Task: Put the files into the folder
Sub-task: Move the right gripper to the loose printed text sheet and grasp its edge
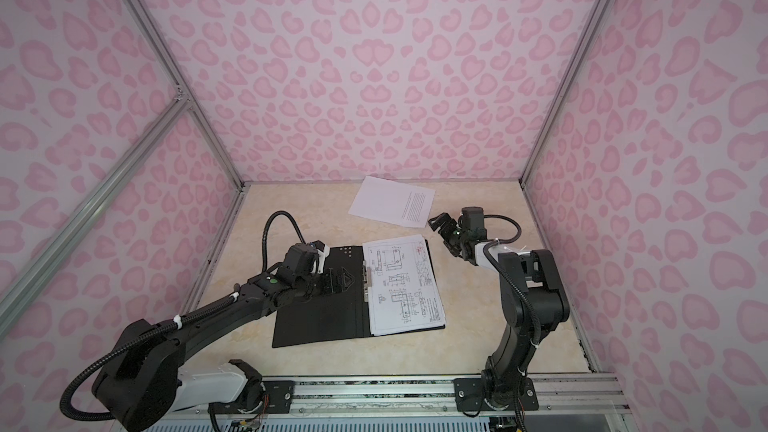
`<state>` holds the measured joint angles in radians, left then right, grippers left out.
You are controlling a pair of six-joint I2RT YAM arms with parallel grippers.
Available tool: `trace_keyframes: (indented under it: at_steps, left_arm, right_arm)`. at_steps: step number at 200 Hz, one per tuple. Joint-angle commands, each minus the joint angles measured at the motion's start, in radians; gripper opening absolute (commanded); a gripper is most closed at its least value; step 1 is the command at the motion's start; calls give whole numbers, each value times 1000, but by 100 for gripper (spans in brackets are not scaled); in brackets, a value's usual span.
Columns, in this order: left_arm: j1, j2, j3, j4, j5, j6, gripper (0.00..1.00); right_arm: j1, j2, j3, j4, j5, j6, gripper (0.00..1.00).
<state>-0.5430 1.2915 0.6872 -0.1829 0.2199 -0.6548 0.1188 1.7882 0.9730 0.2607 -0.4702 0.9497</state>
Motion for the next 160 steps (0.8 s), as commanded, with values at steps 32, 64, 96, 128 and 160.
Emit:
trace_keyframes:
  at_steps: [32,64,96,128,160]
  left_arm:
    - [10,-65,59,-83,-26,66,92]
    - [15,-129,99,-157,-50,129,92]
    - [17,-244,116,-188,-65,230,93]
    - [16,-371,116,-198,-96,324,95]
    - [17,-460,80,-186,-117,379,98]
  right_arm:
    - [57,88,127,-57,78,44,97]
    - [98,128,135,-7,154,116,92]
    - [135,171,172,-42,246,188,79]
    - [152,203,200,-75,316,251,70]
    - [162,249,264,-117,338,270,63]
